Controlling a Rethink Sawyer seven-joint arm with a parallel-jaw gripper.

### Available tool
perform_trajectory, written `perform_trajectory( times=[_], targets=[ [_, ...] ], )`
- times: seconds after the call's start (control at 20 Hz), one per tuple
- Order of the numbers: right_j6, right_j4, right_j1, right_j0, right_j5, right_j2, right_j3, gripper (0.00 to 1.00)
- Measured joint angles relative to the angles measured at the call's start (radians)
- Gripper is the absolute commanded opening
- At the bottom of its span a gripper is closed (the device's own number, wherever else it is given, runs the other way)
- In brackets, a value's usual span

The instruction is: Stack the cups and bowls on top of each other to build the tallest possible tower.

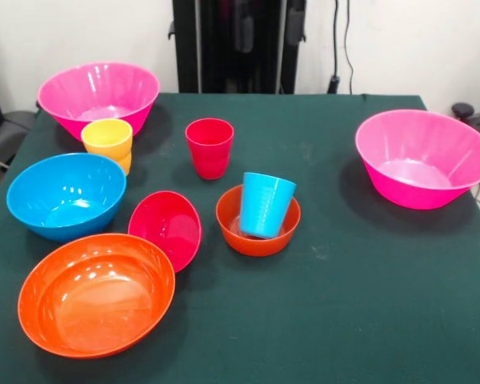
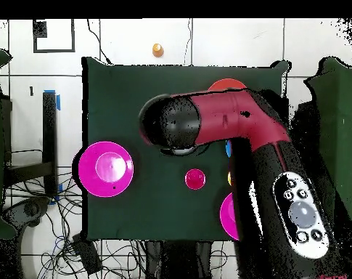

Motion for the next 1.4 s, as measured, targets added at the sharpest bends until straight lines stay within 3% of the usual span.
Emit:
perform_trajectory(
  times=[0.15,0.4,0.65,1.4],
  targets=[
    [0.115,0.021,-0.061,0.038,-0.117,-0.046,0.093,1.00],
    [0.221,0.023,-0.113,0.065,-0.197,-0.092,0.169,1.00],
    [0.238,0.063,-0.182,0.031,-0.256,-0.104,0.246,1.00],
    [0.238,0.110,-0.224,-0.004,-0.285,-0.133,0.249,1.00]
  ],
)
